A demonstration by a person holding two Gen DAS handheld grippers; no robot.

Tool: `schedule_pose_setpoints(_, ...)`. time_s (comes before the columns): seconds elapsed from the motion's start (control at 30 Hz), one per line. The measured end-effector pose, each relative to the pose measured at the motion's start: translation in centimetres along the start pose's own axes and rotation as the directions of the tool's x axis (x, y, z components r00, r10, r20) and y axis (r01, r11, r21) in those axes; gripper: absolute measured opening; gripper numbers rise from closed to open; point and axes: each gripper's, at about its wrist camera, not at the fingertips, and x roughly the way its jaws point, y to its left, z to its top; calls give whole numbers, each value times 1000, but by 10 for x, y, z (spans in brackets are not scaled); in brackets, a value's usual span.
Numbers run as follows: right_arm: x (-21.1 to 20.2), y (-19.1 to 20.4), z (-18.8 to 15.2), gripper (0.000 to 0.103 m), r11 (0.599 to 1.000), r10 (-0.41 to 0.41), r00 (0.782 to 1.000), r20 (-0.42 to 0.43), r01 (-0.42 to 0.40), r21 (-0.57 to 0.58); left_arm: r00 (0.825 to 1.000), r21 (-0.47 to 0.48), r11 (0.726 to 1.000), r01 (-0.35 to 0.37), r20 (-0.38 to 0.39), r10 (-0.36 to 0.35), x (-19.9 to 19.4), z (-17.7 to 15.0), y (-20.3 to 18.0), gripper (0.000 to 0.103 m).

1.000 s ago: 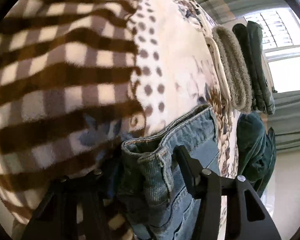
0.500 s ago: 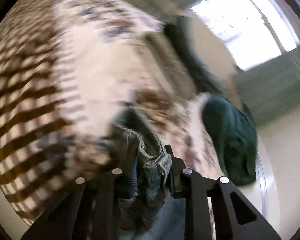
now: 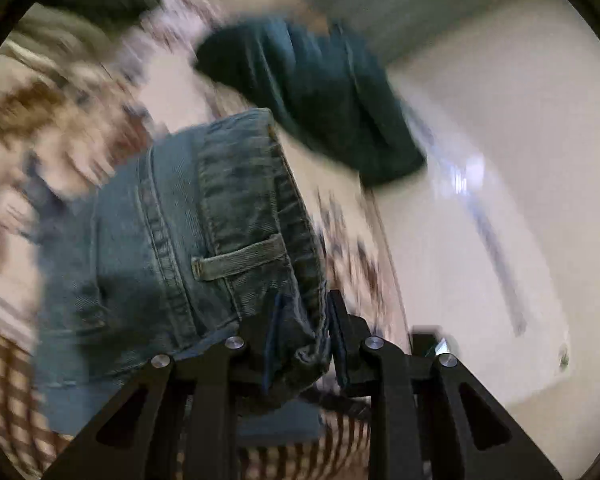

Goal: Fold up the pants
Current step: 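Lower the held jeans with the left gripper while the right gripper grasps the folded edge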

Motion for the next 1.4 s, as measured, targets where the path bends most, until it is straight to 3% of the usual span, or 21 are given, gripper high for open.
schedule_pose_setpoints(0.07,-3,-26,1,99,1000,5,1000,-3,-5,23,985,34,999,-6,-173,11,47,-16,-8,20)
schedule_pose_setpoints(0.13,-6,-43,2,99,999,14,1000,0,-13,33,952,81,995,-66,-294,87,78,-30,-16,22)
schedule_pose_setpoints(0.2,-9,-57,3,99,998,46,999,5,-46,45,937,117,989,-89,-326,123,85,-34,-24,24)
schedule_pose_setpoints(0.23,-10,-60,3,99,996,69,998,7,-70,49,935,134,984,-120,-318,158,82,-32,-29,39)
schedule_pose_setpoints(0.27,-11,-62,5,99,993,106,994,9,-106,50,933,150,977,-152,-305,192,79,-31,-32,64)
schedule_pose_setpoints(0.33,-10,-59,11,99,982,187,982,9,-187,36,918,183,951,-251,-268,293,68,-25,-30,88)
schedule_pose_setpoints(0.4,-8,-46,19,99,967,254,967,9,-254,13,895,197,927,-321,-258,364,64,-12,-20,88)
schedule_pose_setpoints(0.53,22,3,36,99,934,349,934,-71,-353,-49,821,184,842,-507,-193,537,43,2,28,88)
schedule_pose_setpoints(0.6,43,20,40,99,925,367,921,-127,-377,-58,801,152,823,-547,-189,568,41,11,52,88)
schedule_pose_setpoints(0.7,76,40,42,101,948,285,943,-169,-304,-95,773,106,797,-595,-198,603,31,21,84,88)
schedule_pose_setpoints(0.77,80,46,40,100,955,269,953,-138,-282,-90,753,95,776,-623,-194,629,26,27,98,88)
schedule_pose_setpoints(0.8,77,49,39,98,955,270,955,-123,-282,-92,748,91,770,-631,-190,636,24,29,102,88)
schedule_pose_setpoints(0.97,60,71,22,45,963,226,971,-76,-235,-129,735,55,752,-657,-176,655,6,35,115,88)
schedule_pose_setpoints(1.0,57,73,19,38,968,203,978,-57,-209,-139,735,41,751,-659,-177,654,5,35,118,88)
schedule_pose_setpoints(1.03,52,75,17,24,972,171,985,-37,-174,-160,733,31,748,-663,-176,657,3,36,120,88)
schedule_pose_setpoints(1.07,46,79,16,22,973,150,988,-23,-152,-174,732,29,746,-665,-174,659,1,37,121,88)
schedule_pose_setpoints(1.23,22,70,13,21,966,197,980,6,-193,-173,737,37,751,-660,-167,655,-2,41,119,88)
schedule_pose_setpoints(1.3,33,60,18,35,962,245,968,-59,-251,-112,746,40,760,-649,-165,645,-3,41,118,88)
schedule_pose_setpoints(1.33,38,51,19,47,954,285,954,-90,-291,-75,746,41,761,-648,-166,645,-1,42,118,88)
schedule_pose_setpoints(1.4,54,36,21,54,922,384,911,-149,-388,6,751,35,767,-641,-177,636,0,42,120,88)
